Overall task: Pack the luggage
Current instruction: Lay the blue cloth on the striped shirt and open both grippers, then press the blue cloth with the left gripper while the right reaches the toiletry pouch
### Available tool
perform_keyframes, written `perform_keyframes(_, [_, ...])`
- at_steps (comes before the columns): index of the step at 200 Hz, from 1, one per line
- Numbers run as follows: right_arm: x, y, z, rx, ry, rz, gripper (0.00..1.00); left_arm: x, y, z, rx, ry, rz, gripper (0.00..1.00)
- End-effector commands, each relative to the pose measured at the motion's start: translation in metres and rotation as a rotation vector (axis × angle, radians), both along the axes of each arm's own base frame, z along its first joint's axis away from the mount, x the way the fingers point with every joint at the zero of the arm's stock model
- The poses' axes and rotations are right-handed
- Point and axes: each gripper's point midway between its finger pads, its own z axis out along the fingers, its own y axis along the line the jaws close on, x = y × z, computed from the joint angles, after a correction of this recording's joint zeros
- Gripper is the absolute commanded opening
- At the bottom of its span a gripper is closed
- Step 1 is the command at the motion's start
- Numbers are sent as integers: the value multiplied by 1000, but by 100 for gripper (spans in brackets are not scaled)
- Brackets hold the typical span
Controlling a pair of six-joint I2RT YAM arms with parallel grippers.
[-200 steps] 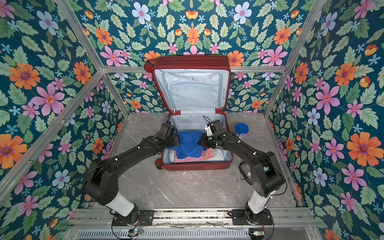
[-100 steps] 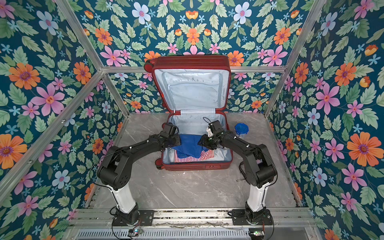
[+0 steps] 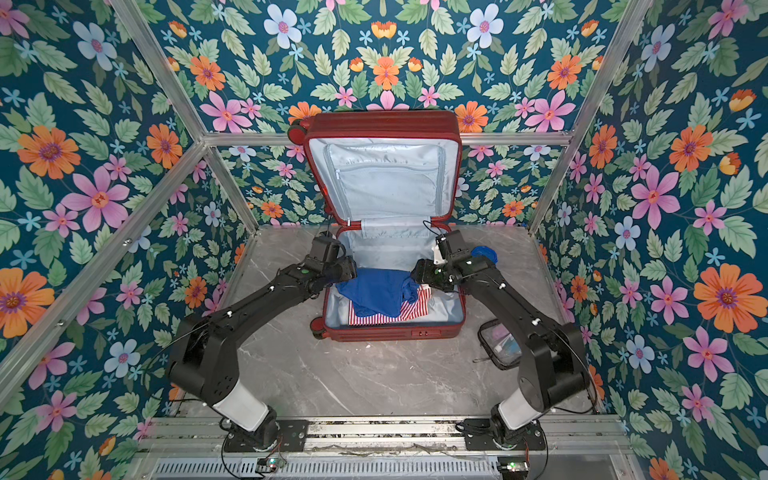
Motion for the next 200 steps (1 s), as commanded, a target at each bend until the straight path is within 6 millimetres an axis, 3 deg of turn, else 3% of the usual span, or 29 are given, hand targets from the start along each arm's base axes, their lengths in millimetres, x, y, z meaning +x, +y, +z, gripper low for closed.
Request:
perform_keyframes(1, [-23,-33,1,-81,13,-47,71,-12,6,22,-11,-39,-2,73])
perform_keyframes(19, [-41,-66,3,-75,21,-120,71,-29,0,39,-39,-73,-27,73])
perform_keyframes(34, [-58,-95,-1,-61,38,-192,72,-50,-17,44,-55,-84,-68,73])
perform_keyframes(83, [-93,-176,-41,27,141,-455,77,-131,-116,19,-104,-45,-269,72])
perform_keyframes(107, [-103,-214,-62,96,198,-622,76,-155,-150,14,-188,-45,-317,72])
perform_keyframes(171, [-136,-284,-86,173,264,-990,73,-169,-171,10,-243,-42,-373,72])
perform_keyframes(200, [-155,-302,-96,225,268,-1132,73,-170,-176,9,-247,-38,-405,73])
